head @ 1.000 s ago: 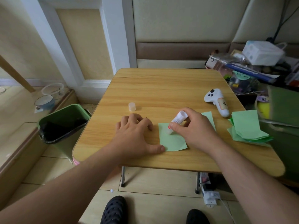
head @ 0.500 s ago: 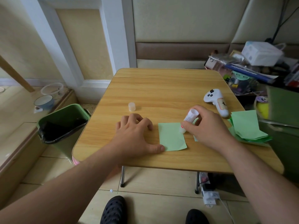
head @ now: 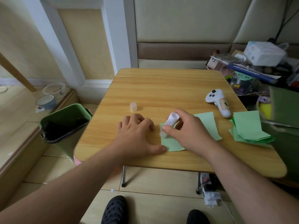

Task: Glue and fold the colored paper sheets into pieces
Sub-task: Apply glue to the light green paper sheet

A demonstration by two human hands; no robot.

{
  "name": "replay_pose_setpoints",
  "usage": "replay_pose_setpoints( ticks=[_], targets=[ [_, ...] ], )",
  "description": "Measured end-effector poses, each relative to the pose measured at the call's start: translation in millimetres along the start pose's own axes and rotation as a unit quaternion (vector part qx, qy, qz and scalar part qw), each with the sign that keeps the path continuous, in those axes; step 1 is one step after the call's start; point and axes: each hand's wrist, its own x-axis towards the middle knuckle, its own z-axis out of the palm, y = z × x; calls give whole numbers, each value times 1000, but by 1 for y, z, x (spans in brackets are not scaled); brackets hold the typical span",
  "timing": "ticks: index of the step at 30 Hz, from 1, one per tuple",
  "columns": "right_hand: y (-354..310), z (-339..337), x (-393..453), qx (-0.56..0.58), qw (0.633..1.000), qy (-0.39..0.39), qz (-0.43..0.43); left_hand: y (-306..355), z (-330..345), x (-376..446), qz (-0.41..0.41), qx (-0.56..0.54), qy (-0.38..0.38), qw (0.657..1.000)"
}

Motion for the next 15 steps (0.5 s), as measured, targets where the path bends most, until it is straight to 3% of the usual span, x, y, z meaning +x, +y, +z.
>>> replay_pose_setpoints(
  ticks=[15],
  targets=[
    [18, -40, -5, -48, 998, -5, 38, -1, -2, 2, 2, 1, -25, 1000]
  ],
)
